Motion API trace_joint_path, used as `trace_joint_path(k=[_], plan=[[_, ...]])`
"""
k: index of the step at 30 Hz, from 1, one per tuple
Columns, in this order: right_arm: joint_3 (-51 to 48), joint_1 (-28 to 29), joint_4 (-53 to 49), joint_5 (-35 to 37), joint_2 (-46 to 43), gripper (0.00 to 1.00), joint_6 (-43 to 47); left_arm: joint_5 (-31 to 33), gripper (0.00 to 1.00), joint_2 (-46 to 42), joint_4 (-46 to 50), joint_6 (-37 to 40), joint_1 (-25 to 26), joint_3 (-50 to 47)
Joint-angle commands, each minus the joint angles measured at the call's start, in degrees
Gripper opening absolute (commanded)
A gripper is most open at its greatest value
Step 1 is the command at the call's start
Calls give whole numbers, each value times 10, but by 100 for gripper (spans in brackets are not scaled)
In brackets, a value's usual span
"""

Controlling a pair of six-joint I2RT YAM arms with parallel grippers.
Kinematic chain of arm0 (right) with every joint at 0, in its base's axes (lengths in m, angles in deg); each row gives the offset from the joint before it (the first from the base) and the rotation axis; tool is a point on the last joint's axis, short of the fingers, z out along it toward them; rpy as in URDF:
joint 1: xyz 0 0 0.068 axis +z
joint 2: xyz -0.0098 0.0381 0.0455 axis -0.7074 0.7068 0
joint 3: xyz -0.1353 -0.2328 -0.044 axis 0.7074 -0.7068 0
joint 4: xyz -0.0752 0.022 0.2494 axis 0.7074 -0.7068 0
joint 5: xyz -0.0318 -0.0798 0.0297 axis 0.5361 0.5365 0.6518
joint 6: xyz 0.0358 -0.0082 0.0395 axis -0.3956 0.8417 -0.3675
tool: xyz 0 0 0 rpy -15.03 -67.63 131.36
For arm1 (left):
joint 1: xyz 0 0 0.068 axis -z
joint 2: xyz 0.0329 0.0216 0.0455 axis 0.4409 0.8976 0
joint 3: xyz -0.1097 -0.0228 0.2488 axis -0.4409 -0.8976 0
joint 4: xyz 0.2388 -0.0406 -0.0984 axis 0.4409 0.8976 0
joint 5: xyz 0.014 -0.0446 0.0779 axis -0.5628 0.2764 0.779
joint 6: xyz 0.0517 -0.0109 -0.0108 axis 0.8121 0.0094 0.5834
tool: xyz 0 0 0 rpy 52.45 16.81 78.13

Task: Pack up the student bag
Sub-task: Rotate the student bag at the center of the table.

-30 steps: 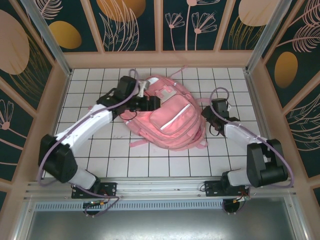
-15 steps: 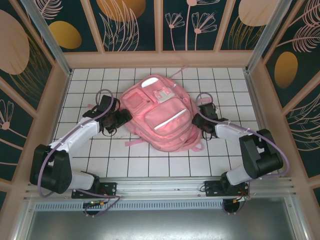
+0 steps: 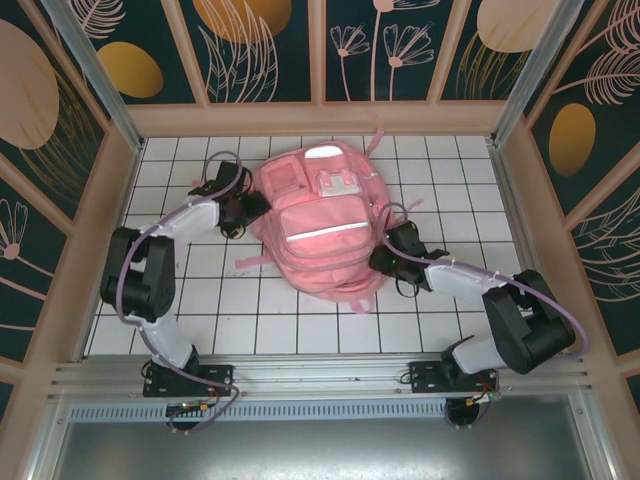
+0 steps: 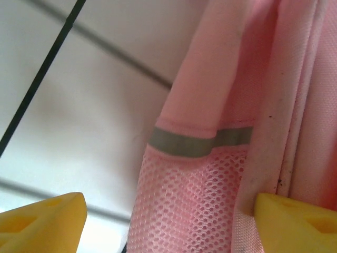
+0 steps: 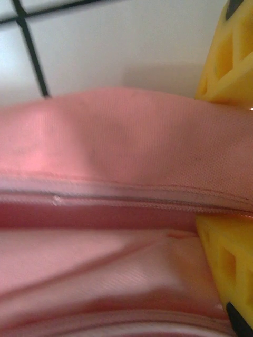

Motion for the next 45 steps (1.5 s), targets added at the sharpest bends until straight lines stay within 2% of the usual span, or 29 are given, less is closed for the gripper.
trace_joint_path(k=[1, 4, 10, 15, 18, 22, 28, 33, 36, 38, 40, 41, 45], plan=[[-4, 49, 11, -72, -25, 51, 11, -53, 84, 47, -2, 43, 16, 80], [4, 94, 16, -87, -31, 51, 16, -43, 84, 73, 30, 62, 16, 145], [69, 171, 27, -96, 4, 52, 18, 72, 87, 21, 83, 111, 16, 196], [172, 205, 77, -151, 113, 56, -2, 126, 88, -66, 101, 125, 16, 179], [260, 225, 94, -203, 201, 58, -5, 123, 89, -115, 102, 135, 16, 166], [391, 248, 82, -225, 285, 62, 25, 139, 92, -178, 104, 129, 15, 142], [318, 216, 212, -310, 232, 69, -10, 149, 93, -232, 120, 134, 16, 118], [231, 174, 183, -307, 117, 70, 36, 171, 93, -255, 129, 125, 15, 63], [209, 130, 131, -264, 54, 67, 66, 129, 92, -265, 107, 122, 7, 11], [225, 94, 51, -174, 42, 62, 73, 86, 91, -269, 88, 113, 2, -22], [255, 54, -29, -80, 56, 57, 55, 70, 91, -277, 79, 105, 2, -44], [263, 30, -55, -57, 64, 54, 37, 65, 91, -284, 75, 100, 2, -57], [205, -56, -15, -52, 51, 48, -35, 45, 91, -320, 57, 105, 2, -99]])
